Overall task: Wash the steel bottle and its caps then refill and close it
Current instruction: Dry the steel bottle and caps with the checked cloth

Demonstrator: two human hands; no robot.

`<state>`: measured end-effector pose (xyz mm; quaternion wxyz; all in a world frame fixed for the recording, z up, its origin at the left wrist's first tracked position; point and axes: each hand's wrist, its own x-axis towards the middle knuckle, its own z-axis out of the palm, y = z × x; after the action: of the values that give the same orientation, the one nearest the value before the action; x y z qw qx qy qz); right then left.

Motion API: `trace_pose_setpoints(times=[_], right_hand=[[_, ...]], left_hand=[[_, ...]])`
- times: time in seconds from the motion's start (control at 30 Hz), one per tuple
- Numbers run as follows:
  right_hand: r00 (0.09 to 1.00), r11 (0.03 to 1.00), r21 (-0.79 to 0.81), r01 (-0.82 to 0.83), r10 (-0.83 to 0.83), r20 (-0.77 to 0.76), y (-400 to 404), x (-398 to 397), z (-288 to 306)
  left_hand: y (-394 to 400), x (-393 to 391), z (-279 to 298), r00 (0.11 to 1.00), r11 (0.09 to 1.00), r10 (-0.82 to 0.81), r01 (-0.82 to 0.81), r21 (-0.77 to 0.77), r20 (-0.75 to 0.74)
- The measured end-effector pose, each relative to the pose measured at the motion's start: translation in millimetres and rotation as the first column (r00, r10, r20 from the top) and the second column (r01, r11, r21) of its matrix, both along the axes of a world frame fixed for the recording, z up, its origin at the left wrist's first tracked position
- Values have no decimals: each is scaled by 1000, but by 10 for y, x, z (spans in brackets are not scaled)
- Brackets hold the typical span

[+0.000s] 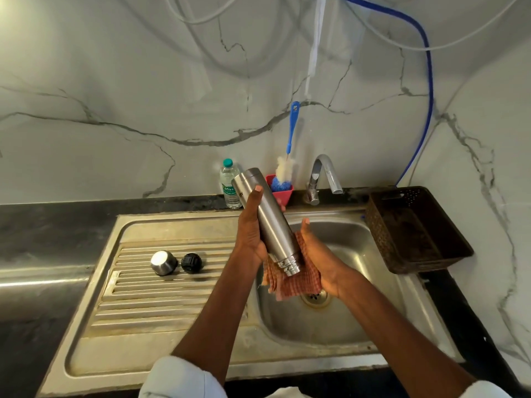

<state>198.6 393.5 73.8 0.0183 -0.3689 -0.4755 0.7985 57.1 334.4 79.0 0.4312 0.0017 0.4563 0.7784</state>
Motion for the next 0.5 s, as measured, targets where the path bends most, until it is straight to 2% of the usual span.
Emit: trace_pose_setpoints(times=[0.13, 0.2, 0.27, 0.3, 0.33, 0.37, 0.4, 0.43, 0.47, 0.5], right_hand=[[995, 955, -288, 72, -89, -47, -7, 43, 9], [997, 958, -278, 66, -72, -12, -30, 19, 81], [994, 977, -181, 111, -108, 27, -47, -35, 94], [989, 990, -27, 137, -135, 60, -73, -68, 90], [982, 967, 232, 107, -139, 126, -109, -79, 78], [964, 850, 526, 14, -151, 218, -142, -75, 47], [942, 663, 744, -85, -189, 277, -186, -48, 14], [941, 485, 861, -151, -197, 276, -244, -17, -42], [950, 355, 914, -194, -165, 266, -320, 13, -93], [954, 275, 935, -225, -131, 268, -392, 45, -153]], left_hand=[[37, -63, 72, 1000, 998, -21, 21, 62, 10], [52, -84, 102, 1000, 997, -23, 23, 72, -6], [80, -82, 129, 999, 999, 14, -12, 47, -33], [101, -73, 138, 997, 999, 49, -49, 8, -54], [130, -56, 134, 993, 994, 97, -100, -43, -73], [163, -30, 120, 980, 978, 174, -184, -99, -97], [192, 6, 114, 956, 946, 266, -284, -154, -127], [226, 25, 93, 918, 900, 354, -386, -203, -178], [248, 35, 81, 881, 851, 409, -462, -248, -239], [262, 34, 76, 856, 815, 439, -507, -280, -273]])
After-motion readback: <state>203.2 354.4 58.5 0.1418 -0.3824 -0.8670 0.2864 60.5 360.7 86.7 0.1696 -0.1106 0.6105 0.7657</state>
